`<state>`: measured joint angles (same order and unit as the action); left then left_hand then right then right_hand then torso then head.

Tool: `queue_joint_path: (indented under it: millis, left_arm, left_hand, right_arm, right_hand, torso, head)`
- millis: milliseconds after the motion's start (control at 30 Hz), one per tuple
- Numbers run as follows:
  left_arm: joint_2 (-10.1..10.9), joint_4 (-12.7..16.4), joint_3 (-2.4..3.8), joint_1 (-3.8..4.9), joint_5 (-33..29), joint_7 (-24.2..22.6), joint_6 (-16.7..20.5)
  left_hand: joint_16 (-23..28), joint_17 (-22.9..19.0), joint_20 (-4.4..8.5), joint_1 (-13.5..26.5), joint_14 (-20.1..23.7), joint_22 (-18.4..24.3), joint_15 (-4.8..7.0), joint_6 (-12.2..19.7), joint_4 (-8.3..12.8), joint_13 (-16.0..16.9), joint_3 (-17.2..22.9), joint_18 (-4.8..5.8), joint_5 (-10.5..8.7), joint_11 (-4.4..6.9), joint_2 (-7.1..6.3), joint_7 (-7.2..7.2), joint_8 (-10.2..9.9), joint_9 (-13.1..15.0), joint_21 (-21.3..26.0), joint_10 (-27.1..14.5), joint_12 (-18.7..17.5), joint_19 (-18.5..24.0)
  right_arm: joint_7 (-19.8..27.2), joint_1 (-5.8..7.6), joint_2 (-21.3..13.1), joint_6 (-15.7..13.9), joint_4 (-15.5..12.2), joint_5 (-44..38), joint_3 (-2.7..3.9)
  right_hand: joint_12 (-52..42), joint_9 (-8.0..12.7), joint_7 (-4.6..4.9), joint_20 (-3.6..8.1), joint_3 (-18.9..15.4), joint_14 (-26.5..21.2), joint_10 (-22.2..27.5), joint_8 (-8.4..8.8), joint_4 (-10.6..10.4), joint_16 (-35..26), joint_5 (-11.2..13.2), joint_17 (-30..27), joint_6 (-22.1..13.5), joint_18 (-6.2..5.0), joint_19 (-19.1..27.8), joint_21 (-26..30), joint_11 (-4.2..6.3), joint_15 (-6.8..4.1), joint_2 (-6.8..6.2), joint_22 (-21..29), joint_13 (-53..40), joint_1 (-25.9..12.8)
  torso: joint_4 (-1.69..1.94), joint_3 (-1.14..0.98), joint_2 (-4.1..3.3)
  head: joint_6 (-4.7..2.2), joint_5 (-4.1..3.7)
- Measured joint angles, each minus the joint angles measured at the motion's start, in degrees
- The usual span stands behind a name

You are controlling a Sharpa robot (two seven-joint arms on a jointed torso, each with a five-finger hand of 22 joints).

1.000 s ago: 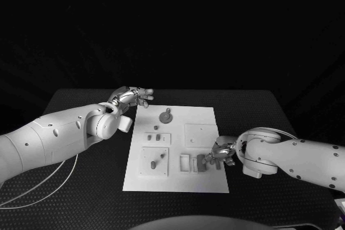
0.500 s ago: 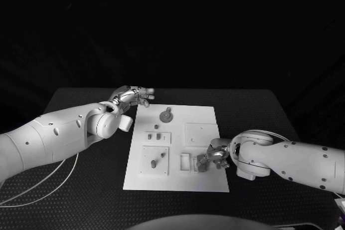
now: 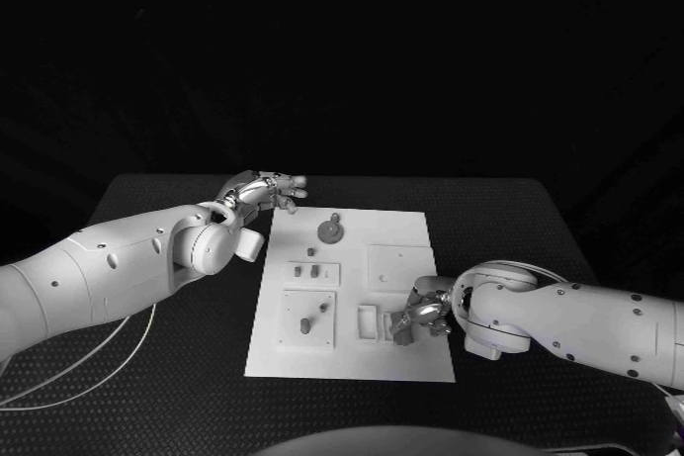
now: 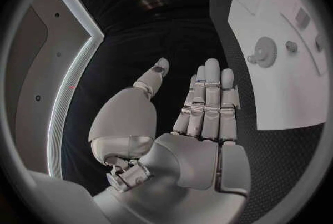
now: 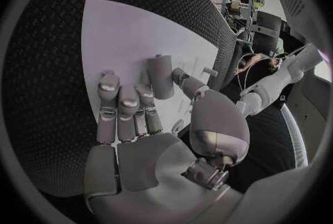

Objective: Assemble the parts on the task board

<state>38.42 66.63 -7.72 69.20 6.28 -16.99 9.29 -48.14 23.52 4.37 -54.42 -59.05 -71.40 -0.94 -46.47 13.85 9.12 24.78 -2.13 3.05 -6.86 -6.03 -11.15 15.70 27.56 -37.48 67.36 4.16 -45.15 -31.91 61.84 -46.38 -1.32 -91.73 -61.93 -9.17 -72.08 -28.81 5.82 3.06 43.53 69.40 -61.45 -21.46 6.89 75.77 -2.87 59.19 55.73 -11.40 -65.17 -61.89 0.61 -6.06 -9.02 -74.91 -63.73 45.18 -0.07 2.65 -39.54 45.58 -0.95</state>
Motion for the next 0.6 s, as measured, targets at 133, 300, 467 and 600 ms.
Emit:
queue_joint_path:
  millis: [133, 300, 467, 600]
  left_arm:
    - [0.0, 0.0, 0.00, 0.00, 0.0, 0.0, -0.1]
    - [0.1, 0.0, 0.00, 0.00, 0.0, 0.1, -0.1]
    - [0.2, -0.1, -0.02, -0.01, 0.0, 0.2, -0.1]
    - [0.2, -0.1, -0.02, -0.01, 0.0, 0.2, -0.2]
  left_hand:
    - [0.0, 0.0, 0.00, 0.0, 0.0, 0.0, 0.00, 0.2, 0.0, 0.0, 0.0, 0.02, 0.00, 0.00, 0.00, 0.15, 0.0, 0.0, 0.0, 0.0, 0.0, 0.0]
    - [0.0, 0.0, 0.00, 0.0, 0.0, 0.0, 0.00, 0.2, 0.0, 0.0, 0.0, 0.09, 0.00, 0.01, 0.00, 0.15, 0.0, 0.0, 0.0, 0.0, 0.0, 0.0]
    - [0.0, 0.0, 0.00, 0.2, 0.0, 0.0, 0.00, 0.1, 0.0, 0.0, 0.0, 0.38, 0.00, 0.01, 0.19, 0.15, 0.0, 0.0, 0.0, 0.0, 0.0, 0.0]
    - [0.0, 0.0, 0.00, 0.2, 0.0, 0.0, 0.00, 0.2, 0.0, 0.0, 0.0, 0.39, 0.00, 0.01, 0.23, 0.15, 0.0, 0.0, 0.0, 0.0, 0.0, 0.0]
  right_arm:
    - [-0.1, -0.04, -0.2, -0.6, -0.1, 0.7, -0.03]
    - [-0.1, -0.06, -1.2, -1.4, -0.7, 1.5, -0.03]
    - [-0.4, 0.91, -2.6, -1.9, -1.5, 2.9, -0.24]
    - [-0.6, 2.82, -3.1, -2.2, -2.7, 4.8, -0.14]
  right_hand:
    - [0.0, -0.5, -0.18, -0.19, 1.1, 0.1, -0.4, -0.28, 1.1, -0.2, 0.0, 0.3, 0.4, -0.01, -0.2, -0.4, 0.02, -0.08, 0.17, 0.0, -0.5, -0.1]
    - [0.0, -0.4, -0.37, -0.19, 1.6, 0.4, -1.1, -0.13, 2.3, -0.4, 0.1, 0.4, 0.9, -0.02, -0.2, -0.6, 0.11, -0.15, 0.93, 0.0, -1.1, -0.8]
    - [0.3, -0.4, -0.42, -0.39, 1.8, 0.4, -1.5, -0.16, 2.5, -0.4, -0.1, 0.6, 1.2, -0.03, -0.4, -0.7, 0.11, -0.16, 1.28, 0.0, -1.3, -1.2]
    - [0.3, -0.4, -0.46, -0.40, 1.7, 0.7, -1.8, -0.18, 2.7, -0.7, -0.3, 0.8, 1.5, -0.03, -0.4, -0.7, 0.27, -0.27, 1.59, 0.0, -1.5, -1.5]
  torso:
    - [-0.03, 0.00, 0.00]
    - [-0.03, 0.01, 0.00]
    - [-0.03, 0.01, 0.01]
    - [-0.04, 0.03, 0.01]
  head:
    - [0.00, 0.08]
    - [-0.06, 0.05]
    - [-0.03, 0.09]
    - [-0.02, 0.15]
